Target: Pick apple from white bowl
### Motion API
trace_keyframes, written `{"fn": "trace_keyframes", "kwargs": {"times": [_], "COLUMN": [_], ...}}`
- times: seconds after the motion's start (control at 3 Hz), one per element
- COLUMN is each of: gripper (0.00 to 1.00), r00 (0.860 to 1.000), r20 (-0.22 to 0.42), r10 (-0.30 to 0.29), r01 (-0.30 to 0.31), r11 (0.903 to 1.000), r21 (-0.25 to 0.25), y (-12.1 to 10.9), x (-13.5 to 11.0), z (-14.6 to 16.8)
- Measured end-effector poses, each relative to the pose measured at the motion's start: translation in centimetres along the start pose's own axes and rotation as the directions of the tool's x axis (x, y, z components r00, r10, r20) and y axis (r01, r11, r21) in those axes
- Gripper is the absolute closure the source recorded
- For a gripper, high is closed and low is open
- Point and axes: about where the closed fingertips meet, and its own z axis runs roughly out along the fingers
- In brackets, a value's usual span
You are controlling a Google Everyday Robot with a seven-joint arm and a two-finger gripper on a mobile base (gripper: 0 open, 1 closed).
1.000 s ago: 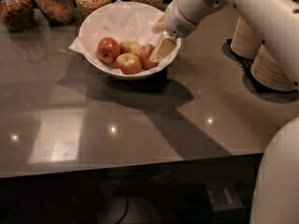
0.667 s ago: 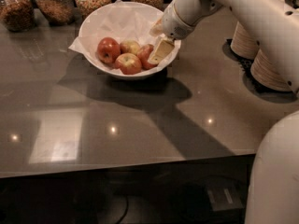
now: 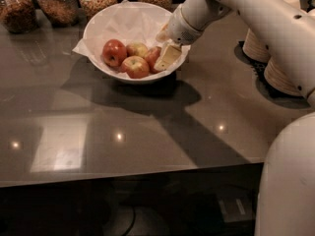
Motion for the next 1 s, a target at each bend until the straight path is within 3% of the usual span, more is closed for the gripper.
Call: {"fn": "trace_keyframes", "kwargs": {"times": [1.0], "gripper": [0.4], "r00": [1.0], "r20": [0.005], "r10": [0.013], "r01": [-0.013], "r11": [0.9994], "r21": [-0.033], "y": [0.5], "x": [0.3], "z": [1.6]}}
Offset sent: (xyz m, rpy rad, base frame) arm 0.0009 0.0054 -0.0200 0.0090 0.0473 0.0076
